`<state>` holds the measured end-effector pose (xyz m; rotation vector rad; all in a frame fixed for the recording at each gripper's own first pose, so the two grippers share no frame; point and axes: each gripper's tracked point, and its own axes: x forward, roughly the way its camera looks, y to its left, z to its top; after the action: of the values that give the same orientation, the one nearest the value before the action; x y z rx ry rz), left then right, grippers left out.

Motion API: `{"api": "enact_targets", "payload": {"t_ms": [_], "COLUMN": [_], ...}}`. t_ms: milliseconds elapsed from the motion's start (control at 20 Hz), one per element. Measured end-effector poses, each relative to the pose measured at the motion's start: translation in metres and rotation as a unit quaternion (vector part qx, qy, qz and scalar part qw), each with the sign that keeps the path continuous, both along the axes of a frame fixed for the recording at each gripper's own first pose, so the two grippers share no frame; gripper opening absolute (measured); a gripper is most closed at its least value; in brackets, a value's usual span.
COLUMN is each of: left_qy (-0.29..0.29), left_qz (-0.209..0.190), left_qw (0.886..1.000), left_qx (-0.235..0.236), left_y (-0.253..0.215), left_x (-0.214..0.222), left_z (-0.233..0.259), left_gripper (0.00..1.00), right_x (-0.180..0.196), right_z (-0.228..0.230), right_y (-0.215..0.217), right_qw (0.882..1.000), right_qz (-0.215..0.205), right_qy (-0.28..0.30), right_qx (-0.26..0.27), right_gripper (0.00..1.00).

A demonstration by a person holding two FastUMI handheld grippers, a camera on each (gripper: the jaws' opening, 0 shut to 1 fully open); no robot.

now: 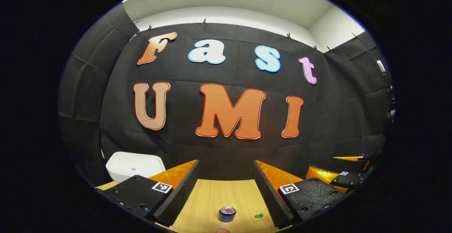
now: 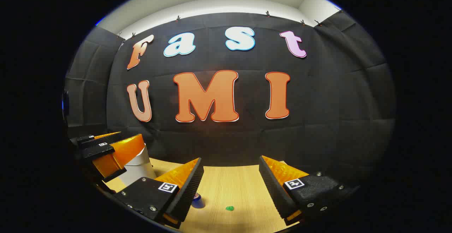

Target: Press the lid of the desktop garbage bin to open it, pick up the crumpled paper on the desktop and throw it into the bin, then pick up the pop can on the desktop and drop it into the bin, and finally close the garbage bin lid.

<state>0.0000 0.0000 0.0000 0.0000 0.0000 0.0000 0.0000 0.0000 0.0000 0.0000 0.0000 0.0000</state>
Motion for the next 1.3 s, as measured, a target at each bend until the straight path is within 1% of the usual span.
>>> {"api": "enact_targets", "payload": {"t_ms": [900,1300], "left_qy": [-0.003,-0.002], "left_qz": [0.017,0.016], "left_qw": [1.0,1.0], "left_qx": [0.009,0.014], "left_y": [0.014,0.015], "left_x": [-0.005,-0.008], "left_z": [-0.001,-0.002], "left_gripper": [0.93,0.93], "right_x": [0.004,0.004], "right_z": [-0.008,-0.011], "right_y": [0.011,0.016], "right_qw": [1.0,1.0], "right_qz": [0.005,0.012], "right_qy": [0.01,0.013], "right_qx": [-0.006,-0.009], "right_gripper": [0.94,0.94]}}
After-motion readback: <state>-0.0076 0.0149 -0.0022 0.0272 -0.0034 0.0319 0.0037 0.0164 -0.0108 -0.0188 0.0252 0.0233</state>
